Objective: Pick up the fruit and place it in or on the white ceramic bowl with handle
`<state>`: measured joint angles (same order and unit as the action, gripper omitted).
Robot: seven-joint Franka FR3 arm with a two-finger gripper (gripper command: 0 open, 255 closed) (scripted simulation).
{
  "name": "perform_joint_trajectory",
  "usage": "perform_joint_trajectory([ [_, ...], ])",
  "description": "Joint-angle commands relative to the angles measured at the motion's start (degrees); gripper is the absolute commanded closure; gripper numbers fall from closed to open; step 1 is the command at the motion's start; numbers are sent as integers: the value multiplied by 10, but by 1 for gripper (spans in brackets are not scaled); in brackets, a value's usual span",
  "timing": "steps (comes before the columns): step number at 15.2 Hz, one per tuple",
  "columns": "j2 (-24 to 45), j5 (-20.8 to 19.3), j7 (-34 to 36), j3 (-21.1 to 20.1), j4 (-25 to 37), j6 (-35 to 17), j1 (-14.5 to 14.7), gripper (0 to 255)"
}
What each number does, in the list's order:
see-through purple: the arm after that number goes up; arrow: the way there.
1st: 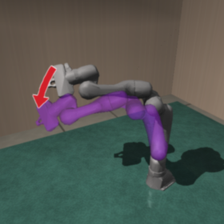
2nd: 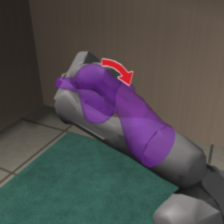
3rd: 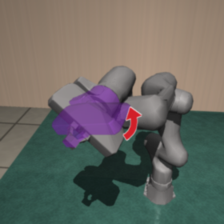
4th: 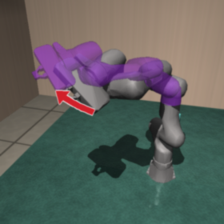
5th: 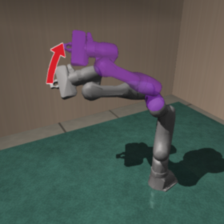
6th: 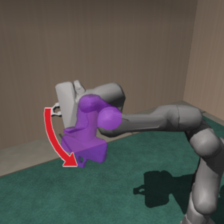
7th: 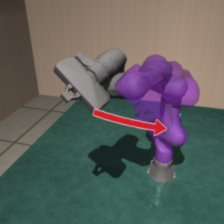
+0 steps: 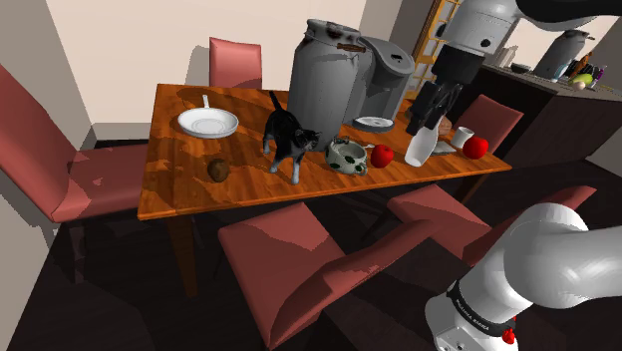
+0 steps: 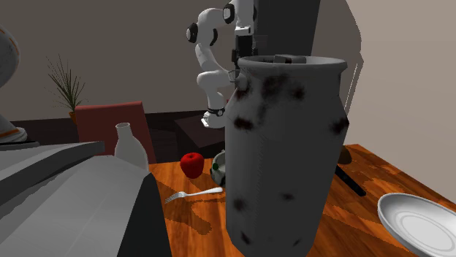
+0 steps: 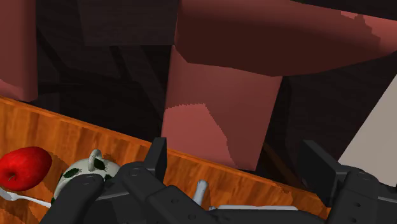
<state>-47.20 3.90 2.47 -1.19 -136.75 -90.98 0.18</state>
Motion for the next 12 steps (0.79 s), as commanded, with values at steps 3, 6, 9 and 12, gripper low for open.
perform_joint_trajectory([
  [3, 12, -16, -22, 18, -13, -26, -8, 0],
  [6, 36, -39, -54, 45, -28, -67, -20, 0],
  [9, 66, -60, -85, 72, -37, -109, -32, 0],
  [12, 103, -79, -115, 99, -39, -152, -43, 0],
])
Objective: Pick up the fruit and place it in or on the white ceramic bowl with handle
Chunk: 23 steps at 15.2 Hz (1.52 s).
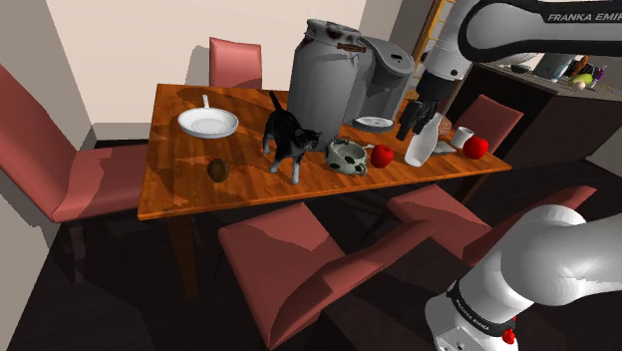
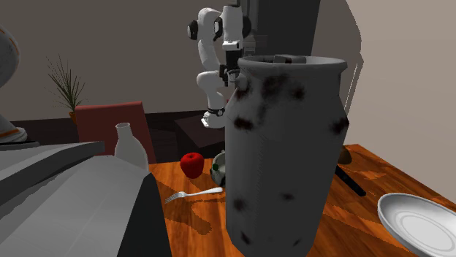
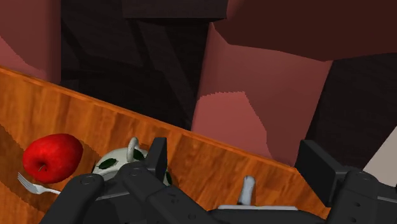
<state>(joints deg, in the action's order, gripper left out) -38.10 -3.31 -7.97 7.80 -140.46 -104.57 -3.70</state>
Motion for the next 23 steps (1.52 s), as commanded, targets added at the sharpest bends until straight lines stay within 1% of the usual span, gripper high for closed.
perform_joint_trajectory([
  [1, 26, -12, -21, 18, -1, -30, -7, 0],
  [7, 120, -32, -81, 73, 20, -114, -22, 0],
  [12, 211, -29, -136, 116, 58, -176, -29, 0],
  [17, 311, -1, -199, 155, 113, -227, -34, 0],
  [20, 375, 29, -242, 172, 154, -250, -41, 0],
  [23, 441, 65, -285, 181, 202, -266, -54, 0],
])
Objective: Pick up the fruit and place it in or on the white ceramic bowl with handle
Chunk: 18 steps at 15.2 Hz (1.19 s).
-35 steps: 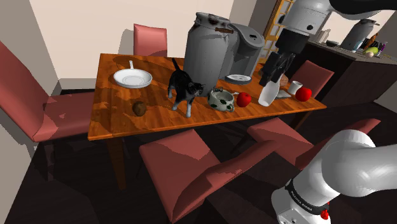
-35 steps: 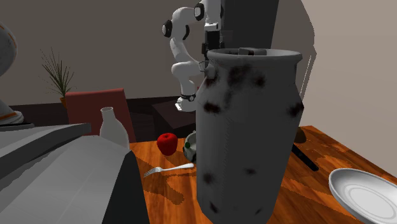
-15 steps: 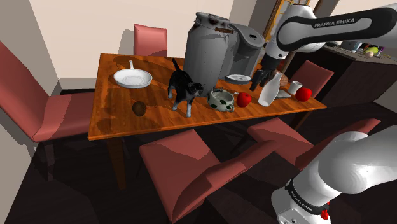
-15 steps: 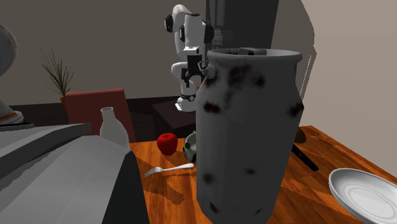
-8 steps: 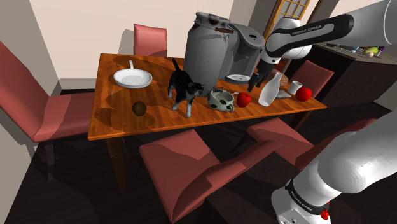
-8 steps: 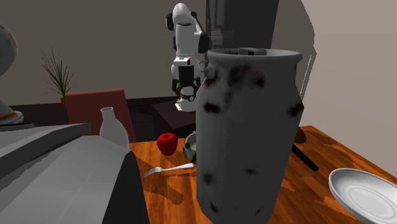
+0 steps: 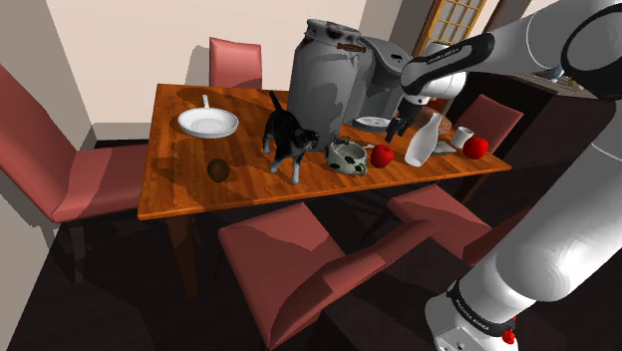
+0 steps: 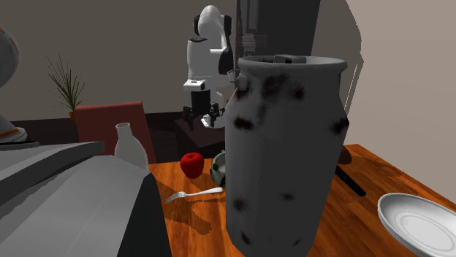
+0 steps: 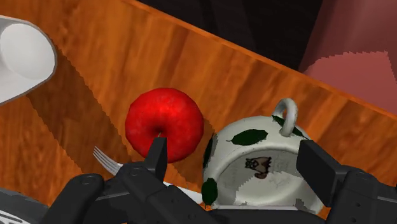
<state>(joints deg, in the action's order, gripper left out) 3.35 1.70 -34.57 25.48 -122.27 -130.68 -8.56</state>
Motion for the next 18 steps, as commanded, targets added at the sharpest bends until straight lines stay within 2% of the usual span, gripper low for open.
perform_joint_trajectory([
  [1, 48, 28, -34, 6, 38, -9, -12, 0],
  [5, 135, 75, -84, 2, 115, -16, -44, 0],
  [12, 172, 98, -99, -9, 109, -56, -54, 0],
  [18, 176, 100, -100, -10, 109, -59, -55, 0],
])
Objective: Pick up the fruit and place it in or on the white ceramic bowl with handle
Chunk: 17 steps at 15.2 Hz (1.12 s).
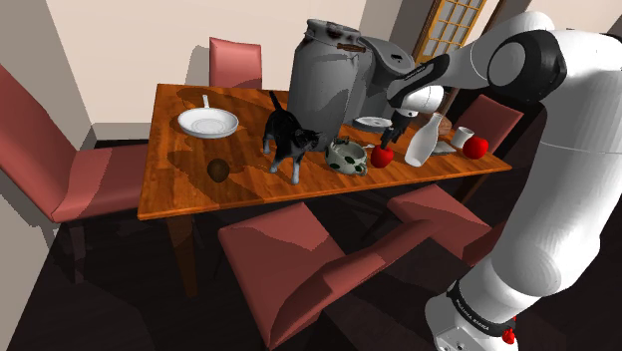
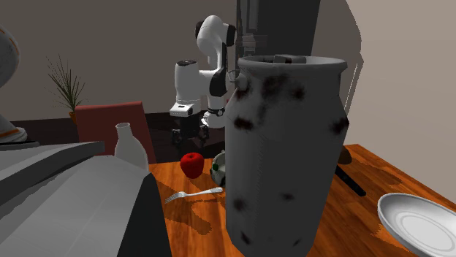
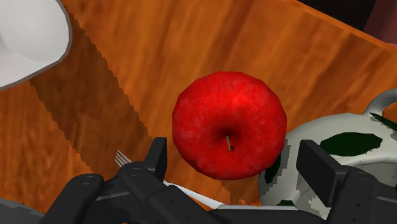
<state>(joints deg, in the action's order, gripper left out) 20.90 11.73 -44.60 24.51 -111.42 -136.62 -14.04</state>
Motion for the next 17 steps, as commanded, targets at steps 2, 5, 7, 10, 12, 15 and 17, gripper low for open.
perform_joint_trajectory([
  [2, 0, 0, 0, 0, 0, 0, 0, 0],
  [5, 0, 0, 0, 0, 0, 0, 0, 255],
  [7, 0, 0, 0, 0, 0, 0, 0, 255],
  [10, 0, 0, 0, 0, 0, 0, 0, 255],
  [12, 0, 0, 0, 0, 0, 0, 0, 255],
  [15, -9, -6, 4, 3, 4, 12, 2, 255],
  [17, -18, -12, 8, 6, 9, 25, 4, 255],
])
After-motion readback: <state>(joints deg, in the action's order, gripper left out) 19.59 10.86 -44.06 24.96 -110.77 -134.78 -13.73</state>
